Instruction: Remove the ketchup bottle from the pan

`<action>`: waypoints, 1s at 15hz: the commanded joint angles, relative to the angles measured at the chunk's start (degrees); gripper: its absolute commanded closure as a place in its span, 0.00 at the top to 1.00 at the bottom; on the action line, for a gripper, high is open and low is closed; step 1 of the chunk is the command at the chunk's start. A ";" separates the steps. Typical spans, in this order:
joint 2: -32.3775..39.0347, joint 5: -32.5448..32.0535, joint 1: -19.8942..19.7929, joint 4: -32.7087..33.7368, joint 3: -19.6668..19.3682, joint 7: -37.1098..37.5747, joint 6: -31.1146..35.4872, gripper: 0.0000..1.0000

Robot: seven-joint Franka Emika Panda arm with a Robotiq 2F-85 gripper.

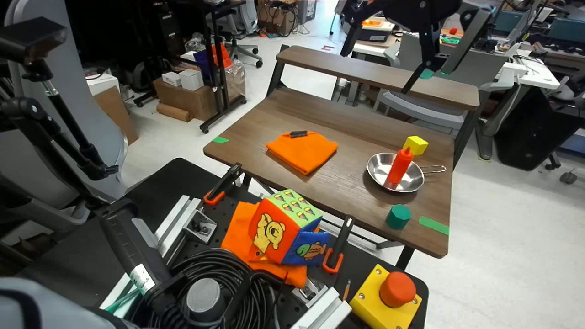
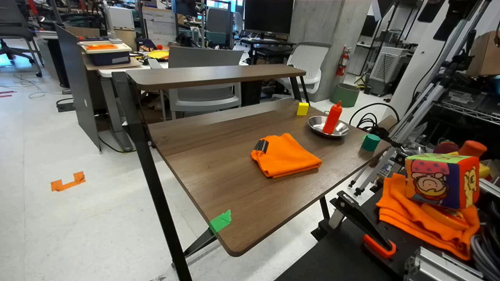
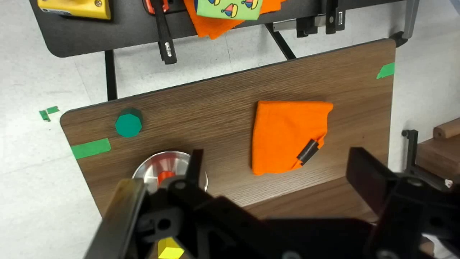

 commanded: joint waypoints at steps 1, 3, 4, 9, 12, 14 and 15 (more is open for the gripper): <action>0.70 0.70 -1.54 0.44 1.47 -0.87 0.01 1.00; 1.81 0.69 -1.87 1.26 1.52 -0.68 1.41 1.00; 2.56 0.89 -1.91 1.85 1.35 -1.15 2.60 1.00; 10.74 1.66 -1.71 6.69 1.17 -1.81 11.98 1.00; 17.19 2.80 -1.84 9.91 1.42 -2.54 17.78 1.00; 20.60 3.84 -2.33 11.38 1.84 -3.52 20.00 1.00; 22.32 4.60 -2.64 12.02 2.18 -4.27 21.36 1.00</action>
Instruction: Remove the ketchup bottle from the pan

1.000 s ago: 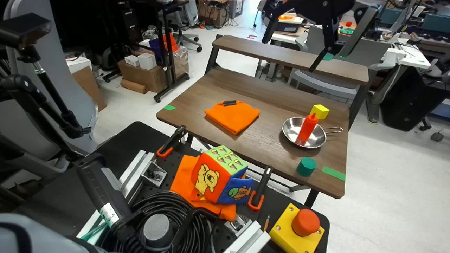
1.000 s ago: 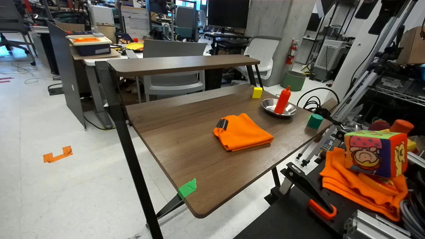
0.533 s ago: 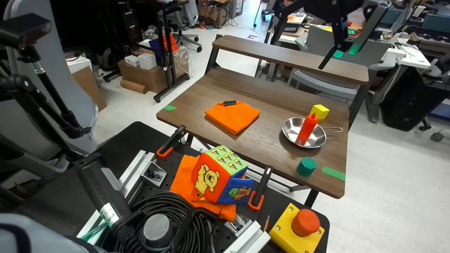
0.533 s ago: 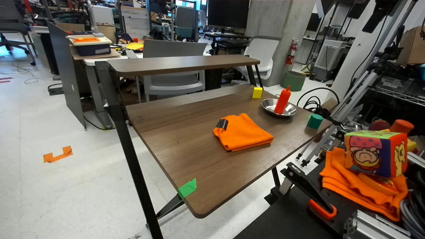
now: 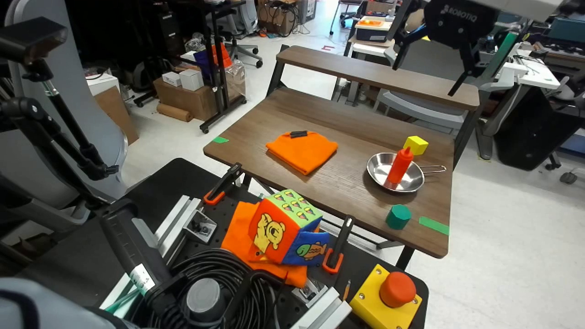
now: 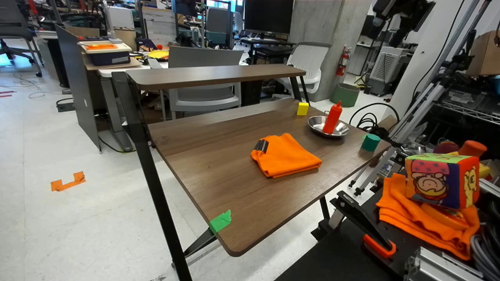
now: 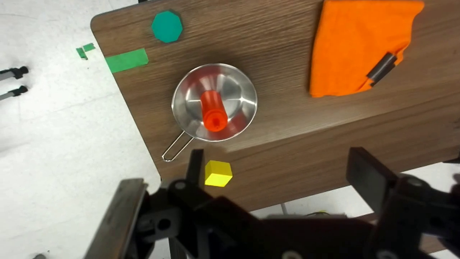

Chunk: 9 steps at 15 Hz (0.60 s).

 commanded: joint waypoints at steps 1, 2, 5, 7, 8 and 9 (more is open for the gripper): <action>7.41 3.81 -2.24 4.04 1.98 -4.15 4.30 1.00; 9.20 4.37 -2.71 4.66 2.43 -4.81 5.42 1.00; 14.28 4.61 -4.78 7.03 4.15 -4.90 6.79 1.00; 17.94 3.82 -6.16 8.82 5.39 -3.86 7.36 1.00; 19.47 3.56 -6.82 9.71 6.02 -3.50 7.02 1.00; 20.95 3.31 -7.46 10.58 6.58 -3.33 6.97 1.00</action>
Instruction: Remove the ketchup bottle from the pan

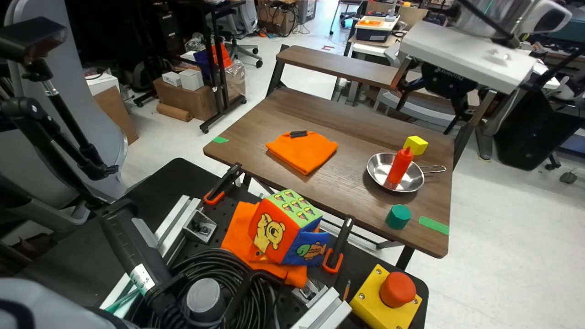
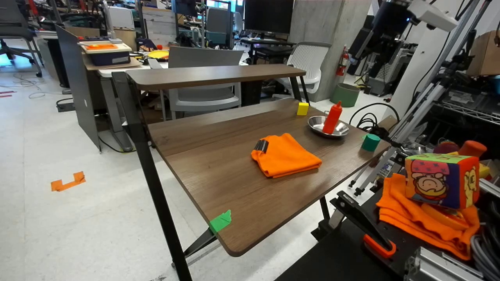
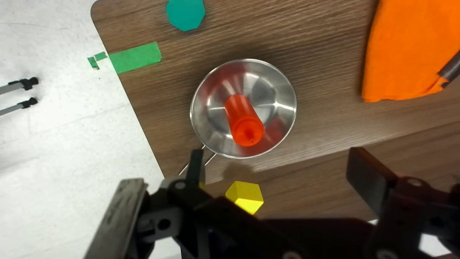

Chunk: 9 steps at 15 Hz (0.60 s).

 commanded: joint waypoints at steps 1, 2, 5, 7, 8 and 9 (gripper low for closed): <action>6.61 0.62 -3.19 4.50 2.96 -1.04 1.22 1.00; 8.46 0.54 -3.75 5.78 3.49 -0.79 1.08 1.00; 13.07 -0.38 -4.88 9.38 4.51 0.23 0.69 1.00; 15.76 -0.37 -5.65 11.83 5.40 0.32 -0.19 1.00; 16.95 -0.50 -5.99 12.89 5.87 0.08 -0.25 1.00; 17.96 -0.78 -6.07 13.77 6.15 0.35 -0.50 1.00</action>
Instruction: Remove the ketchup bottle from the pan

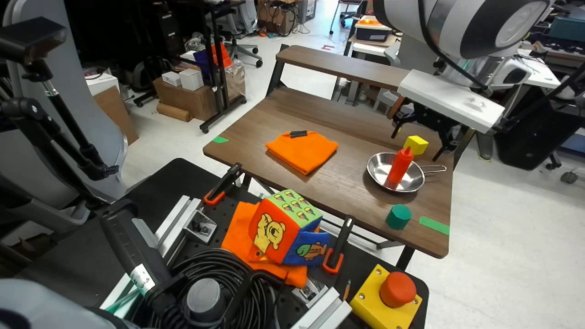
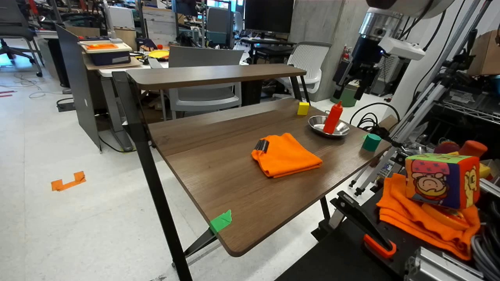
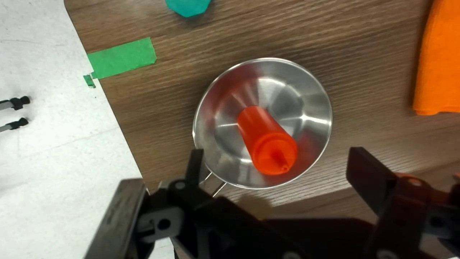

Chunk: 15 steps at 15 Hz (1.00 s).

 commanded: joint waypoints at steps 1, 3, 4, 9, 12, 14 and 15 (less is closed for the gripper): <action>4.68 -0.91 -1.94 5.08 2.39 0.41 -0.78 1.00; 6.59 -1.74 -1.65 6.50 2.50 1.31 -0.96 1.00; 7.32 -2.31 -1.38 6.93 2.32 1.96 -1.26 1.00; 10.29 -7.38 0.68 8.86 0.06 7.82 -2.81 0.68; 10.56 -8.66 -0.01 9.70 0.94 8.75 -3.74 0.44; 10.01 -8.63 -0.38 10.31 1.92 7.69 -3.95 0.29; 9.75 -8.56 -0.38 10.86 2.29 7.37 -4.08 0.20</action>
